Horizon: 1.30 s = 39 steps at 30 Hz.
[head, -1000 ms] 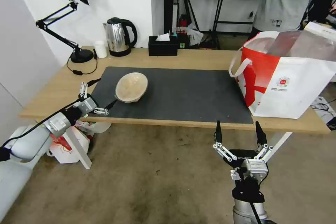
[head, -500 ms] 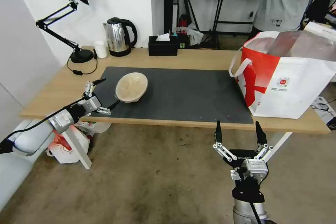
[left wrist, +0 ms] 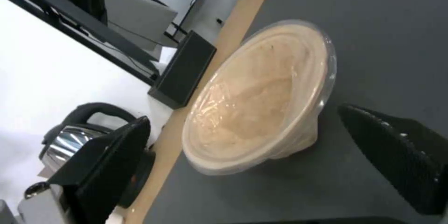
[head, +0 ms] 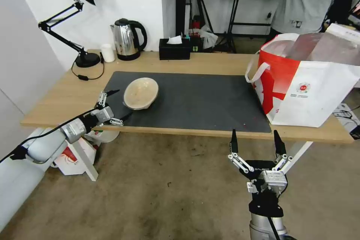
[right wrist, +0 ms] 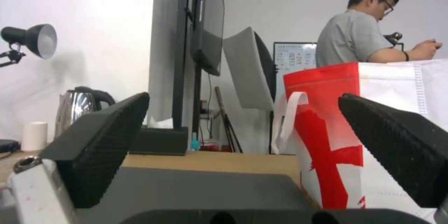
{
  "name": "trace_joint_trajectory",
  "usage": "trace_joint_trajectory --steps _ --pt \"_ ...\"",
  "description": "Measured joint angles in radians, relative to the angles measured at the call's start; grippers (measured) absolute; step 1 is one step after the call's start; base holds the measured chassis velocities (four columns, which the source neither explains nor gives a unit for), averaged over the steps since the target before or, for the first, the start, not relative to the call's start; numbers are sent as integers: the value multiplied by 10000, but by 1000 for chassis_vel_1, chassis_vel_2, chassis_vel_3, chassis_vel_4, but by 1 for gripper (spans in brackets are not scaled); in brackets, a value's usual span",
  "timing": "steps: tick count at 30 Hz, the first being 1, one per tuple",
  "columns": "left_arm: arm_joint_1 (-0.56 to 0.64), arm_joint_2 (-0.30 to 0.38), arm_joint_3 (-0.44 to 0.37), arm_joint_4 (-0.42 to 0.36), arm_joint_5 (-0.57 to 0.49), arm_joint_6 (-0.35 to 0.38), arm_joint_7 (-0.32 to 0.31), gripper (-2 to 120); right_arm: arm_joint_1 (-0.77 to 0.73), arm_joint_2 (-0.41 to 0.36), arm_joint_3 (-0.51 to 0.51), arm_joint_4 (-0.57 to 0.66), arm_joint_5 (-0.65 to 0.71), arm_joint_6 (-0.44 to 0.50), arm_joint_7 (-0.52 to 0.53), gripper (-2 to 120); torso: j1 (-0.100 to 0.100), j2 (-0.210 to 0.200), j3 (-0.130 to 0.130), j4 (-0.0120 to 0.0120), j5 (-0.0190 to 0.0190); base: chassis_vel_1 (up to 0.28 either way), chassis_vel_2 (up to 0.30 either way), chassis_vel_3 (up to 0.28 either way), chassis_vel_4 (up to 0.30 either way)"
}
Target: Pick up the trash from the table and place it into the takeout bag.
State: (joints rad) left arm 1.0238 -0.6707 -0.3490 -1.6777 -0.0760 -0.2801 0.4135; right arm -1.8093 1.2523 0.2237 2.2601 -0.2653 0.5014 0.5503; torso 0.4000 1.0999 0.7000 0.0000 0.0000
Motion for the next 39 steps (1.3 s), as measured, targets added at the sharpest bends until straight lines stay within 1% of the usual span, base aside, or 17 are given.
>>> trace_joint_trajectory --steps 5,9,15,19,25,31,32,33,34,35,36,38,39 --pt "-304 -99 276 341 1 -35 7 100 0 0 0 0 0 0 0 100 0 0 0 0 0 0 0 0 0" --pt "-685 -182 586 798 62 -61 35 100 0 0 0 0 0 0 0 100 -2 1 0 0 0 0 0 0 0" --pt "-1106 -239 950 1012 102 -61 40 100 0 0 0 0 0 0 0 100 -2 1 0 0 0 0 0 0 0" --pt "-1456 -390 1295 1253 293 -63 59 100 0 0 0 0 0 0 0 100 -1 1 0 0 0 0 0 0 0" --pt "-1570 -511 1421 1325 405 -70 97 100 1 0 0 0 0 0 0 100 -1 0 0 1 0 0 0 0 0" --pt "-1661 -530 1429 1329 434 -65 359 100 0 0 0 0 0 0 0 100 -1 1 0 0 1 0 0 0 0" --pt "-1686 -530 1419 1323 433 -61 440 95 0 0 0 0 0 0 0 100 -1 1 0 0 0 0 0 0 0" --pt "-1693 -532 1412 1317 427 -61 465 91 0 0 0 0 0 0 0 100 -1 0 0 0 1 0 0 0 0" --pt "-1693 -532 1412 1317 427 -61 465 91 0 0 0 0 0 0 0 100 -1 0 0 0 1 0 0 0 0" --pt "-1693 -536 1407 1313 422 -61 475 89 0 0 0 0 0 0 0 100 -1 0 0 0 1 0 0 0 0" --pt "-1690 -551 1391 1298 412 -61 486 82 0 0 0 0 0 0 0 100 -1 0 0 0 0 0 0 0 0" --pt "-1640 -570 1363 1226 388 -63 491 74 0 0 0 0 0 0 0 100 -1 0 0 0 0 0 0 0 0" --pt "-1640 -570 1363 1226 388 -63 491 74 0 0 0 0 0 0 0 100 -1 0 0 0 0 0 0 0 0"
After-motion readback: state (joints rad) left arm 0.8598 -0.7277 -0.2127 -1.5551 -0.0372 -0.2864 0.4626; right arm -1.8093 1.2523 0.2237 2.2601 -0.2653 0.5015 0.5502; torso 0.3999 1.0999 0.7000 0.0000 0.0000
